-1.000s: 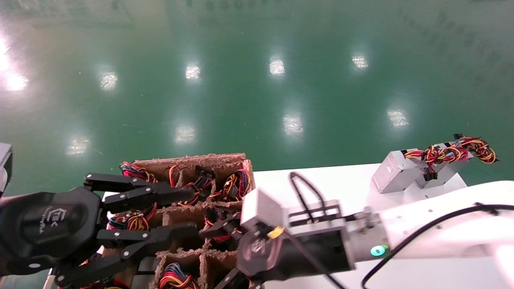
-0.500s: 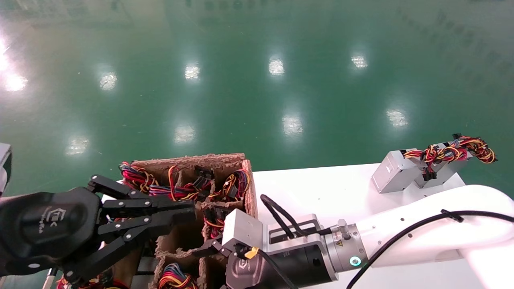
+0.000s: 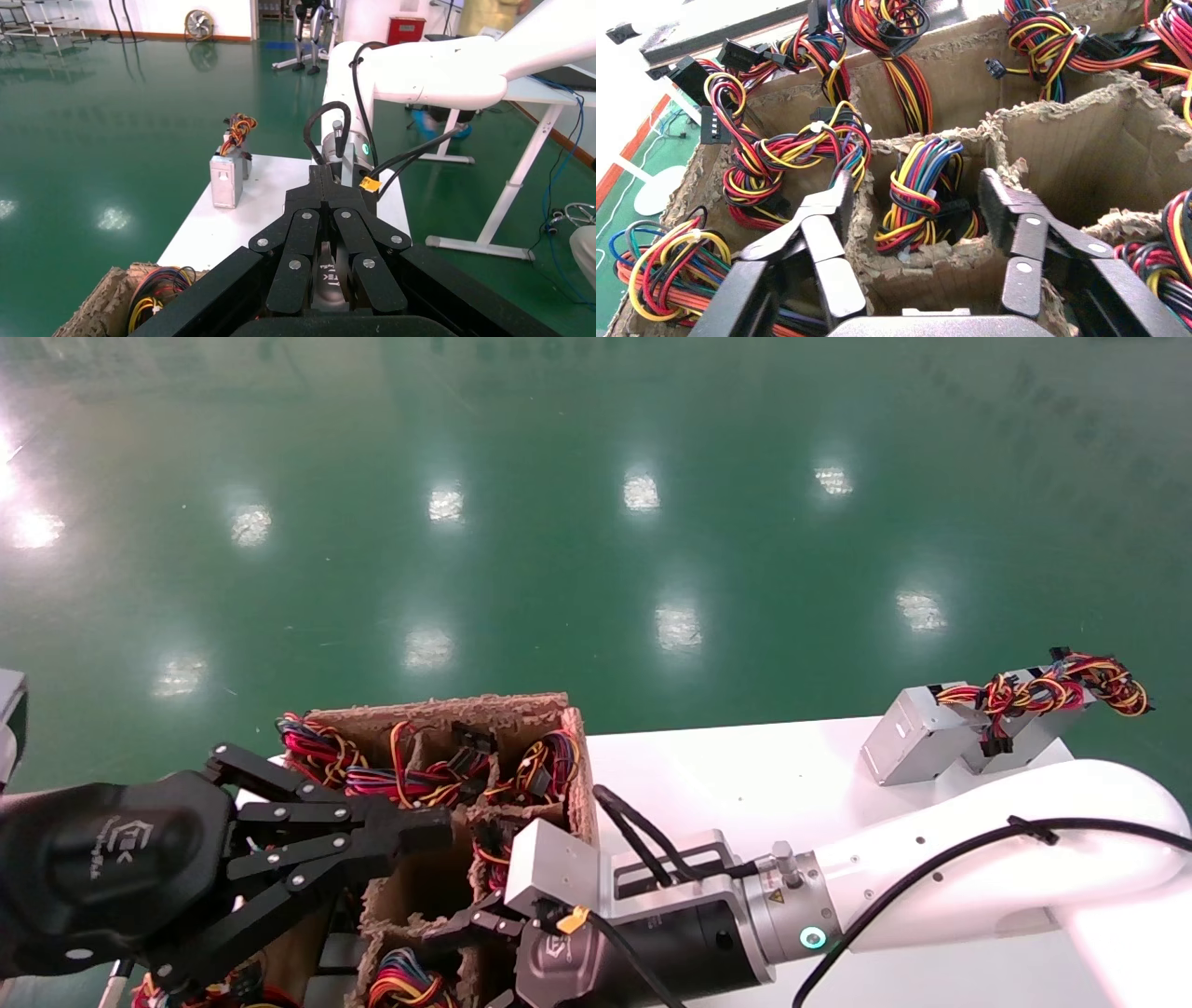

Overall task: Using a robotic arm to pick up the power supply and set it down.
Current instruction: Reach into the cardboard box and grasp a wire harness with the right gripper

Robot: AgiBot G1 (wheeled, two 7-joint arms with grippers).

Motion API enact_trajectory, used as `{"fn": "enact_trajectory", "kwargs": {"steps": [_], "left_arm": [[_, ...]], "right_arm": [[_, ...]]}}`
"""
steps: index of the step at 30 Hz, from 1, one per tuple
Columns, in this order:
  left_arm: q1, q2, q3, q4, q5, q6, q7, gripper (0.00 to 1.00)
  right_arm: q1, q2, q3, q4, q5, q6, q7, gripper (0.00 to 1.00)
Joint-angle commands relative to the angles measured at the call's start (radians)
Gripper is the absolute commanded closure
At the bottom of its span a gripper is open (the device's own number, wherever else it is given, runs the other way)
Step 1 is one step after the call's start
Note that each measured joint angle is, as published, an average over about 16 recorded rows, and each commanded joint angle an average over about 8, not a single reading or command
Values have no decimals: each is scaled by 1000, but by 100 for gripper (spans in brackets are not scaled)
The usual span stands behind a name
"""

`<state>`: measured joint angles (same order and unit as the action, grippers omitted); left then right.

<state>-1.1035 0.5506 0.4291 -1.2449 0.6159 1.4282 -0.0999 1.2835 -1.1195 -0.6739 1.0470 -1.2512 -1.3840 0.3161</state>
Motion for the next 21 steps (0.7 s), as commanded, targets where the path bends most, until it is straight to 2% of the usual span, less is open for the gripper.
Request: {"fn": "enact_trajectory", "kwargs": {"steps": [1,21], "left_arm": [[0,0,0,0,0,0,0,100],[0,0,0,0,0,0,0,100]], "right_arm": [[1,-3,0,0,-1,1,-2,100],[6,0,-5,1,2,-18,3,100]]}}
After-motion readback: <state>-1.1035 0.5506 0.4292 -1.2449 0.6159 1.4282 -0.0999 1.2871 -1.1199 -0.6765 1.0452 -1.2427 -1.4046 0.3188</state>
